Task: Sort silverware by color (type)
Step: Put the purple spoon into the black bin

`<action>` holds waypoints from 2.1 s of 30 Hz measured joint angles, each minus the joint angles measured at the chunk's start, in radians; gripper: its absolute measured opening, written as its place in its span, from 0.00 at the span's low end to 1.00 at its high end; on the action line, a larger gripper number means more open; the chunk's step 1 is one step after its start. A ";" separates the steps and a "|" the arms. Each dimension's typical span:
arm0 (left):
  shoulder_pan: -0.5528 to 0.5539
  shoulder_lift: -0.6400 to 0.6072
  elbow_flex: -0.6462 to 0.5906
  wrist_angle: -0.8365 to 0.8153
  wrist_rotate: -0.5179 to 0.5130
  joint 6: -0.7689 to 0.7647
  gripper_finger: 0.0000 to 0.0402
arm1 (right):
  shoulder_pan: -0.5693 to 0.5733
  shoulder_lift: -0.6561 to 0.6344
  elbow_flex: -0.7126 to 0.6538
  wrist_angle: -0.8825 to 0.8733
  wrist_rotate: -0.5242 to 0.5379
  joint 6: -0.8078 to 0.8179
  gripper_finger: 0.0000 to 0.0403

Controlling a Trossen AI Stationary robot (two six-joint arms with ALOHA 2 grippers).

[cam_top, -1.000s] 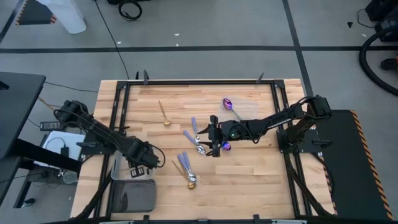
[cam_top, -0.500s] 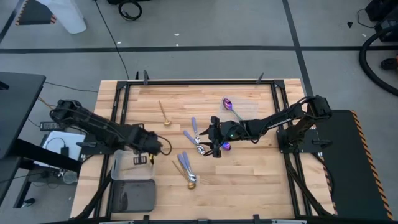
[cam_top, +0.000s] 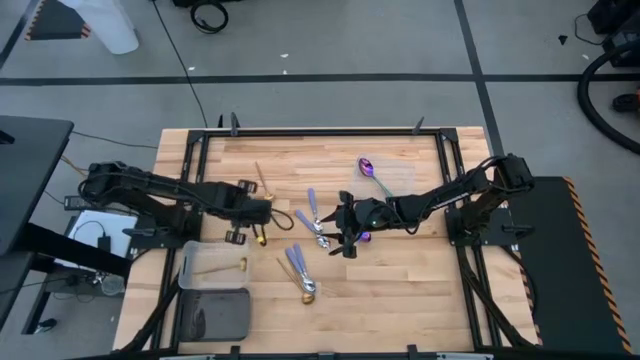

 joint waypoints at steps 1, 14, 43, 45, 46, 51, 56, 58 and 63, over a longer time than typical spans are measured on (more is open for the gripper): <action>0.018 0.000 0.000 0.024 0.000 0.040 0.18 | 0.005 0.000 0.000 0.000 0.001 0.006 0.49; 0.251 0.061 -0.011 0.300 -0.003 0.296 0.23 | 0.082 0.000 0.000 0.000 0.104 0.042 0.49; 0.103 0.204 -0.009 0.454 0.168 0.442 0.32 | 0.127 0.000 0.000 -0.157 0.241 0.165 0.49; 0.075 0.204 -0.009 0.468 0.172 0.412 0.32 | 0.127 0.000 0.000 -0.164 0.241 0.165 0.49; 0.061 0.204 -0.009 0.476 0.174 0.392 0.32 | 0.127 0.000 0.000 -0.165 0.241 0.165 0.49; 0.010 0.204 -0.009 0.491 0.175 0.279 0.32 | 0.127 0.000 0.000 -0.169 0.241 0.165 0.49; -0.023 0.204 -0.009 0.511 0.176 0.142 0.32 | 0.127 0.000 0.000 -0.181 0.240 0.159 0.49; -0.035 0.204 -0.009 0.523 0.189 0.091 0.32 | 0.127 0.000 0.000 -0.190 0.239 0.149 0.49; -0.045 0.212 -0.008 0.565 0.228 -0.032 0.32 | 0.127 0.000 0.000 -0.231 0.218 0.147 0.49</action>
